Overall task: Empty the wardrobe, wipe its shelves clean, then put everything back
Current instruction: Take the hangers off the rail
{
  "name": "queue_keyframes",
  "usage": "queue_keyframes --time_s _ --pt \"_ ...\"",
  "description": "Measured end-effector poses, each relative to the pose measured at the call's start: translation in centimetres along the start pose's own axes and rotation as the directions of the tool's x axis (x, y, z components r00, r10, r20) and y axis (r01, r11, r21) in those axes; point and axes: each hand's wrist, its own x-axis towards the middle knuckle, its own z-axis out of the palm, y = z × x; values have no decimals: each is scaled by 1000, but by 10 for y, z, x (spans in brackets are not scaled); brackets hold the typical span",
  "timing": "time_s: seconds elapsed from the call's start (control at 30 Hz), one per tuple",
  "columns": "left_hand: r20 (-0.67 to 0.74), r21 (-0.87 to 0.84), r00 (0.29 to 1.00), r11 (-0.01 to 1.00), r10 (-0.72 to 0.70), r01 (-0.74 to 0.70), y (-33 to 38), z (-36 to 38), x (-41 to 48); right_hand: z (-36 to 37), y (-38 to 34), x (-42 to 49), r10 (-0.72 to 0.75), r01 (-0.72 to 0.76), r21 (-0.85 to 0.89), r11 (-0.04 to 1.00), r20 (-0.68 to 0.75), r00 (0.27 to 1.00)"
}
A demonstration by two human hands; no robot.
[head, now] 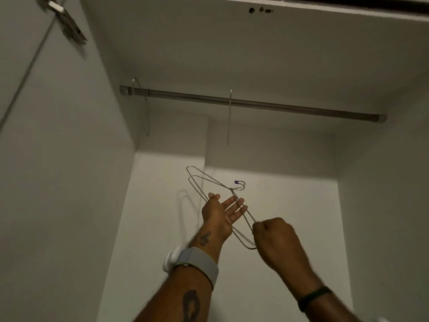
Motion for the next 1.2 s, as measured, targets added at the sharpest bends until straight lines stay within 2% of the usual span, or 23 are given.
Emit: queue_keyframes --time_s 0.1,0.27,0.33,0.4,0.47,0.53,0.63,0.67,0.73,0.93,1.07,1.2 --pt "-27 69 1000 998 10 -8 19 -14 4 16 -10 4 -52 67 -166 984 94 994" --pt "-78 115 994 991 81 -71 47 -32 7 39 -24 17 -152 188 -188 964 192 970" --pt "-97 127 988 986 120 -107 53 -38 5 44 -26 27 -167 217 -170 961 270 948" --pt "-134 155 980 980 148 -127 61 -43 7 40 -37 42 -161 237 -223 946 311 937" --pt "-163 187 973 973 166 -135 69 -47 13 23 -59 63 -240 286 -272 919 192 952" --pt "-160 230 968 961 194 -155 76 -47 19 -3 -89 84 -361 349 -229 909 -8 933" --pt "-119 249 976 957 183 -149 91 -51 29 -38 -144 109 -481 445 -183 877 -288 828" --pt "-111 248 978 958 174 -143 93 -50 29 -49 -161 117 -515 474 -200 857 -344 785" --pt "-102 246 982 961 157 -128 95 -49 27 -64 -193 132 -570 508 -261 821 -353 742" --pt "-41 252 993 963 111 -97 117 -50 20 -53 -259 175 -565 431 -446 784 -228 793" --pt "-7 285 996 955 91 -85 137 -53 12 -49 -265 183 -440 293 -590 753 -120 890" --pt "5 286 995 954 96 -94 149 -57 8 -41 -253 191 -355 238 -658 715 -48 933"
